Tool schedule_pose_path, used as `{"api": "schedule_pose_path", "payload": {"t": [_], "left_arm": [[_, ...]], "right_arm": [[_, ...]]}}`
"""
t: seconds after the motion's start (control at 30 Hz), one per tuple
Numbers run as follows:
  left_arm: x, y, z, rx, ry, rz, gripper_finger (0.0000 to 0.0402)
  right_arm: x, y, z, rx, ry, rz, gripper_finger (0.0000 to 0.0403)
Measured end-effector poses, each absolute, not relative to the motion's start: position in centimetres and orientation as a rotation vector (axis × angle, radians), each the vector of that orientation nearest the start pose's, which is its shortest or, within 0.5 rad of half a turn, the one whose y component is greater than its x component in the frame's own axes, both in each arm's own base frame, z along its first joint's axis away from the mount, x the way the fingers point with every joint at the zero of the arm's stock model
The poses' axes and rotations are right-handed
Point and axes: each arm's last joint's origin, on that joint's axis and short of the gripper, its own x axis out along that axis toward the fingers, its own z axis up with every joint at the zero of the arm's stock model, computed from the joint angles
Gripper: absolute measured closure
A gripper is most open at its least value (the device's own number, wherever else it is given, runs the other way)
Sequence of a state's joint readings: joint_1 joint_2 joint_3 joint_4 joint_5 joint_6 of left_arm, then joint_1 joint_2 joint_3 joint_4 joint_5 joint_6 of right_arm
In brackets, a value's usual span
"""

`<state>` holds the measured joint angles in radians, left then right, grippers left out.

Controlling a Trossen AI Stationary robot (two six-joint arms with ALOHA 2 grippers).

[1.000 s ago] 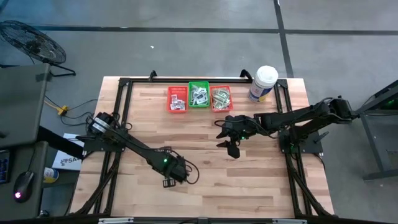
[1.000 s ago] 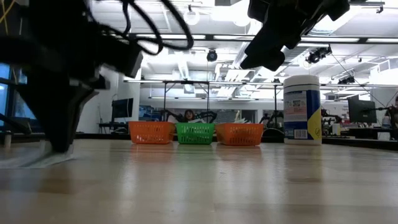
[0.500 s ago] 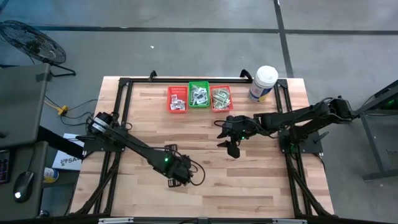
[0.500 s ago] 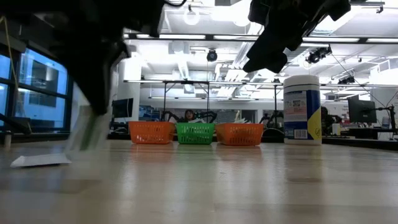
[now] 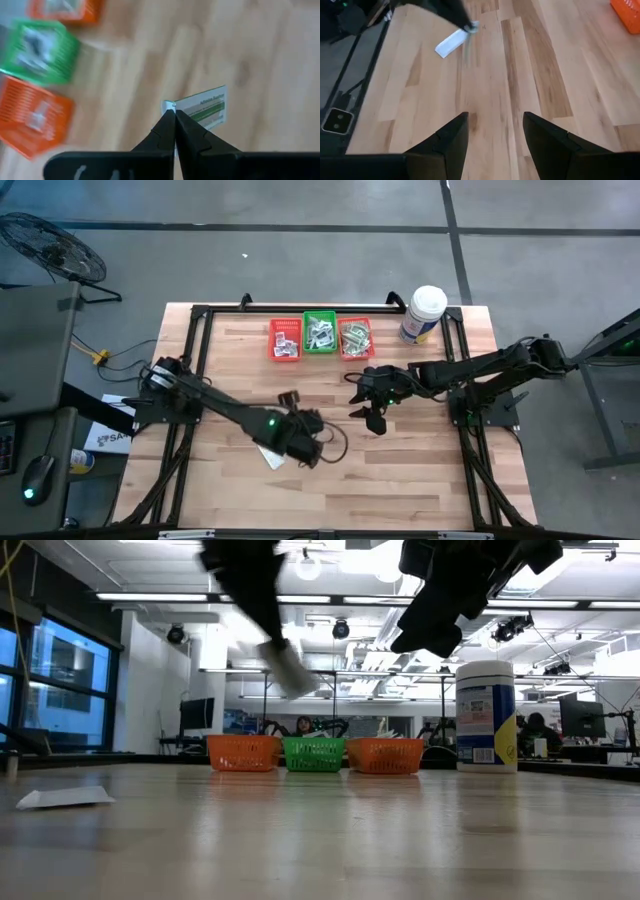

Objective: Pick & Place First Aid Supplies
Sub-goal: Put the top bandage pack into the right orange bin

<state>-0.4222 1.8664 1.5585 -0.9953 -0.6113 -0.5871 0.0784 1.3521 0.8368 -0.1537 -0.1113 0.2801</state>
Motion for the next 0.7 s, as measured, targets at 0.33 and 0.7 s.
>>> {"api": "schedule_pose_path", "payload": {"t": [0.33,0.7], "left_arm": [[38.1,-10.4,28.8,0.206,0.766,0.591,0.0401],[38.9,-9.9,29.4,0.249,0.716,0.579,0.0401]], "right_arm": [[28.4,2.4,23.8,0.287,0.621,0.086,0.0222],[28.6,0.8,24.0,0.333,0.593,0.063,0.0222]]}}
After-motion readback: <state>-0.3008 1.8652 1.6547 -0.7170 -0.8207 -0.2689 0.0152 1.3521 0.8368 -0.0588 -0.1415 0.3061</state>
